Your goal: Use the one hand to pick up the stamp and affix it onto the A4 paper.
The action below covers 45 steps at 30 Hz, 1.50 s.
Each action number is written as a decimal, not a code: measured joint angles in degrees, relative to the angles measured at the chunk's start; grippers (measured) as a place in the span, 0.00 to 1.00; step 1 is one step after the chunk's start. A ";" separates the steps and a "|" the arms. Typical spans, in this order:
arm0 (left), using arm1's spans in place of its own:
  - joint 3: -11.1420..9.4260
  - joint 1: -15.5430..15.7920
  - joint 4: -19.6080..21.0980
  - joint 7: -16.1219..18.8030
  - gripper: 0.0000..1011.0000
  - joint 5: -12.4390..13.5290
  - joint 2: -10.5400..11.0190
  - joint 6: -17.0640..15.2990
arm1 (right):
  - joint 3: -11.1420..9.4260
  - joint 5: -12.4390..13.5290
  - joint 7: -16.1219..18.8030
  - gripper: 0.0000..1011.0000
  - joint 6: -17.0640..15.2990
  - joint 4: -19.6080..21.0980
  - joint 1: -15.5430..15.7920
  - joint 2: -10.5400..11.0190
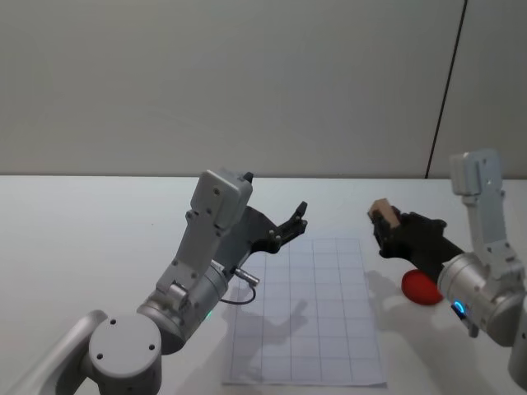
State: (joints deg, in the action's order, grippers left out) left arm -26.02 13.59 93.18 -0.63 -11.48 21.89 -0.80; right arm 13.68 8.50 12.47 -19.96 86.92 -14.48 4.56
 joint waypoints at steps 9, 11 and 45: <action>0.00 0.00 0.00 0.00 0.99 0.00 0.00 0.00 | 0.70 -2.03 8.12 0.22 -1.46 -0.82 -0.84 0.86; 0.00 0.00 0.00 0.00 0.99 0.00 0.00 0.00 | 0.89 -2.71 9.15 0.22 -1.69 -1.04 -0.96 1.05; 0.00 0.00 0.00 0.00 0.99 0.00 0.00 0.00 | 4.32 -10.96 13.23 0.22 3.00 -11.47 -5.19 -0.58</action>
State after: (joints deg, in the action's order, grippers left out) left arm -26.03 13.59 93.18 -0.62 -11.48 21.90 -0.80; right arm 17.99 -2.46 25.70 -16.96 75.44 -19.67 3.98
